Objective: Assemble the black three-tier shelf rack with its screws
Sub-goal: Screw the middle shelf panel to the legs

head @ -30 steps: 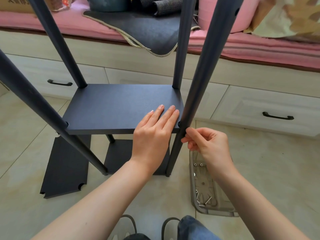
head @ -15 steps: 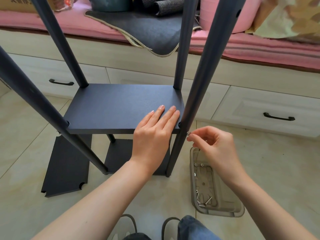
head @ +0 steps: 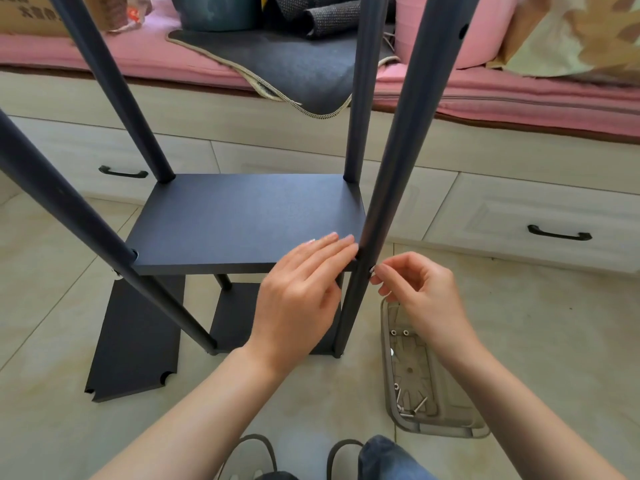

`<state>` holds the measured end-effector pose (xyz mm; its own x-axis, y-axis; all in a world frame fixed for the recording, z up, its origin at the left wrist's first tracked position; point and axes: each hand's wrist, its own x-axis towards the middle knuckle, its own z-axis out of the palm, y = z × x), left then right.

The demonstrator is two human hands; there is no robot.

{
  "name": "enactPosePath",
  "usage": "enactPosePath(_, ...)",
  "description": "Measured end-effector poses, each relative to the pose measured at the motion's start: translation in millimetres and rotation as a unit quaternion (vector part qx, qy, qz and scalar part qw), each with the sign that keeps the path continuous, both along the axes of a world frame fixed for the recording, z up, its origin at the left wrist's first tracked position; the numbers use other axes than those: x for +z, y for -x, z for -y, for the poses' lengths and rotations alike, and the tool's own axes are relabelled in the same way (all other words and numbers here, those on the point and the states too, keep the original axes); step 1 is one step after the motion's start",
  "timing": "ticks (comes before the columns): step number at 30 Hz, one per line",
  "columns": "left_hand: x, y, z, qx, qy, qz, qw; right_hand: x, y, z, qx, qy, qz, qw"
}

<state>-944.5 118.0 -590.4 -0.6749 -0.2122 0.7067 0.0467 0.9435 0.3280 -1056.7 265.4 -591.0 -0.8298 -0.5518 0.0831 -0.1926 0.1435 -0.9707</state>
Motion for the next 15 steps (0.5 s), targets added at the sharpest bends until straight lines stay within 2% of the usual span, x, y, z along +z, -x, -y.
enactPosePath(4,-7,-30,-4,-0.002,-0.165,-0.084,0.983,-2,7,2,0.004,0.003,0.027,1.0)
enactPosePath(7,-7,-37,-12,0.036,-0.304,-0.032,0.952,-2,8,3,0.014,0.011,0.035,0.999)
enactPosePath(8,-6,-35,-14,0.048,-0.38,0.006,0.924,-2,8,3,0.018,0.016,0.035,0.999)
enactPosePath(10,-2,-26,-13,0.052,-0.546,0.067,0.834,0,8,4,0.029,0.028,0.036,0.999)
enactPosePath(13,0,-17,-12,-0.005,-0.725,0.053,0.687,4,5,7,0.045,0.052,0.055,0.996)
enactPosePath(15,2,-13,-16,-0.045,-0.778,0.022,0.627,6,3,8,0.052,0.065,0.066,0.994)
